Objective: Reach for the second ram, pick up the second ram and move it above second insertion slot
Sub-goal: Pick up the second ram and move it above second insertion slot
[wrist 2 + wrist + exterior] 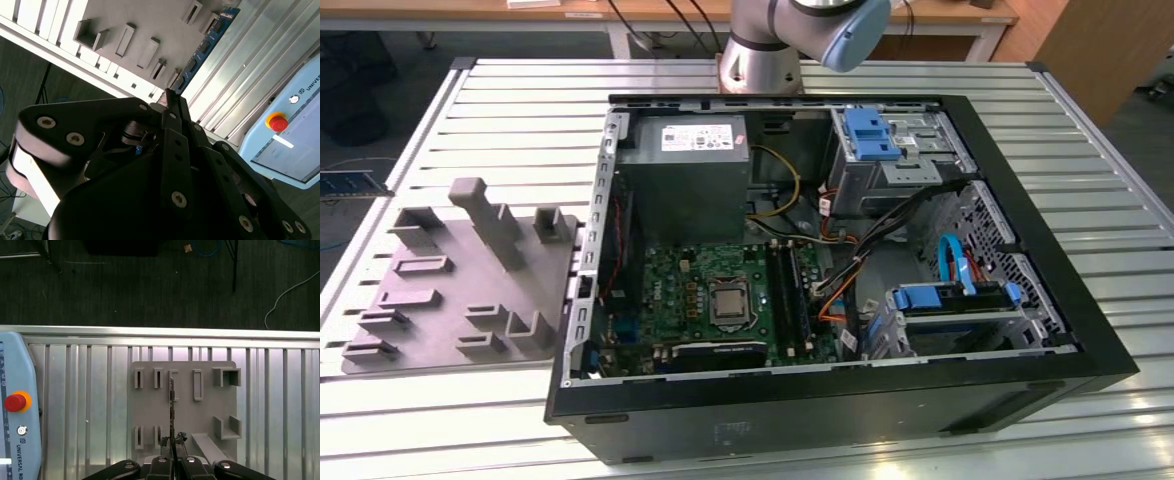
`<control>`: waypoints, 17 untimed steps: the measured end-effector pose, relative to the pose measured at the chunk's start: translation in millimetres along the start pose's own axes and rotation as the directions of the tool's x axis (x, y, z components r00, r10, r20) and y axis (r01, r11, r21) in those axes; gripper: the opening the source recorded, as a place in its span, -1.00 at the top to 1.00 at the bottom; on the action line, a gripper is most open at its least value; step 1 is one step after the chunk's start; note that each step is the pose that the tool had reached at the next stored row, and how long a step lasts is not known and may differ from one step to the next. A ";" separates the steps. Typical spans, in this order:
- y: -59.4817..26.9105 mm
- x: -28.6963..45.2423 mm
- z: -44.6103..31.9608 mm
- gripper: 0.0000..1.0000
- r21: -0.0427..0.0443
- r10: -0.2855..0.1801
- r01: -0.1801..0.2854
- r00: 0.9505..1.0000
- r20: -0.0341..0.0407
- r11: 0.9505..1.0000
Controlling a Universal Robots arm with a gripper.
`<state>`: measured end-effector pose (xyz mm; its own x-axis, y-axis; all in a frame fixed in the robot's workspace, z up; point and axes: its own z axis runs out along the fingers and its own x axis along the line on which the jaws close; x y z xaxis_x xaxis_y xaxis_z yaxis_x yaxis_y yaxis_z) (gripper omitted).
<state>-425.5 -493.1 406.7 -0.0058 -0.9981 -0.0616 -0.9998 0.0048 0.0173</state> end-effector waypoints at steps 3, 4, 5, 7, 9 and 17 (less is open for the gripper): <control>0.1 -0.3 -6.0 0.73 0.000 0.000 0.000 1.000 0.000 1.000; 0.1 -0.5 -7.6 0.73 0.000 0.000 0.000 1.000 0.000 1.000; 0.1 -0.5 -8.6 0.73 0.000 0.000 0.000 1.000 0.000 1.000; 0.2 -0.5 -8.7 0.73 0.000 0.000 0.000 1.000 0.000 1.000; 0.1 -0.6 -8.8 0.73 0.000 0.000 0.000 1.000 0.000 1.000; -4.4 -0.5 -9.0 0.73 0.000 0.000 0.000 1.000 0.000 1.000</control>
<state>-420.9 -493.1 415.7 -0.0057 -0.9981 -0.0618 -0.9998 0.0047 0.0173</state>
